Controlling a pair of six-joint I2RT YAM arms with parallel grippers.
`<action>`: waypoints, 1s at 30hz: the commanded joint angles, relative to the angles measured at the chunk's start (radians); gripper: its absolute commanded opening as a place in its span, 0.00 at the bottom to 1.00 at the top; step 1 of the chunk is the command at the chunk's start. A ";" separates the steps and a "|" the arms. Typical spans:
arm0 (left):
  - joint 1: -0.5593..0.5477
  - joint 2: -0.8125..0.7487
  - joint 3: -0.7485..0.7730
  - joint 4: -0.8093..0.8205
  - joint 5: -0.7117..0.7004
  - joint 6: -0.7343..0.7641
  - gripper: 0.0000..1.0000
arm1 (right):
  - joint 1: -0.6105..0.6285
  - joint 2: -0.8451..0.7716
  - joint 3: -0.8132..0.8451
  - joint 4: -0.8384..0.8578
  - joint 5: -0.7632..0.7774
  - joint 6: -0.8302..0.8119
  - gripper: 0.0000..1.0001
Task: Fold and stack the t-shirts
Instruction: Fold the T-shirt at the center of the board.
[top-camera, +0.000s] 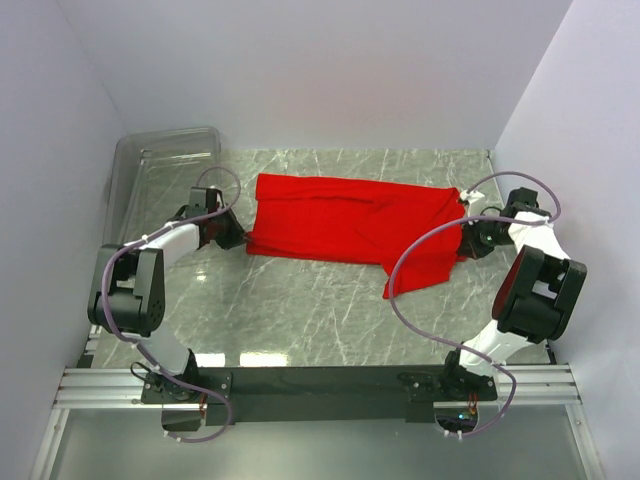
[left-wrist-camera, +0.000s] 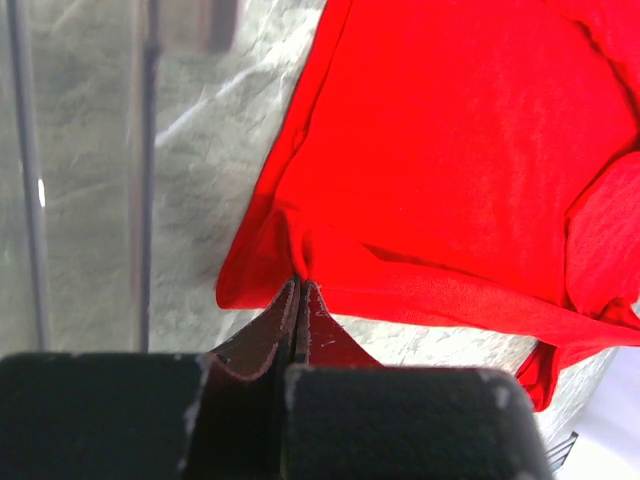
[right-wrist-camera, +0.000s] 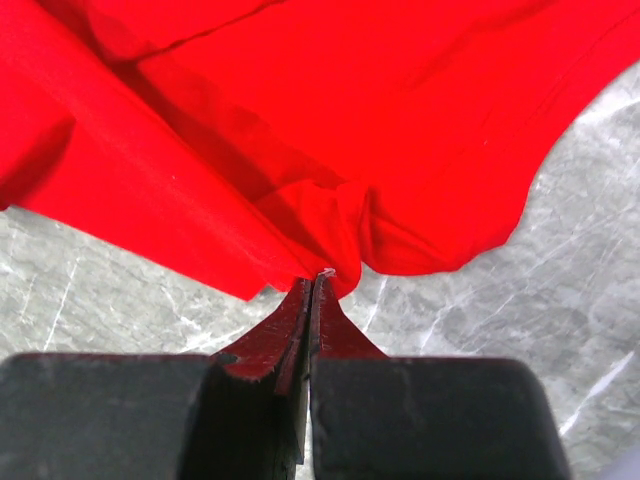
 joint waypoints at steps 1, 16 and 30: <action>0.004 0.017 0.050 0.034 0.026 0.019 0.01 | 0.000 0.013 0.047 0.017 -0.034 0.023 0.00; 0.005 0.042 0.111 0.000 0.052 0.039 0.01 | 0.000 0.019 0.108 -0.146 -0.089 -0.092 0.00; 0.015 -0.225 -0.153 -0.092 0.081 0.071 0.01 | 0.000 -0.173 -0.140 -0.281 0.128 -0.398 0.00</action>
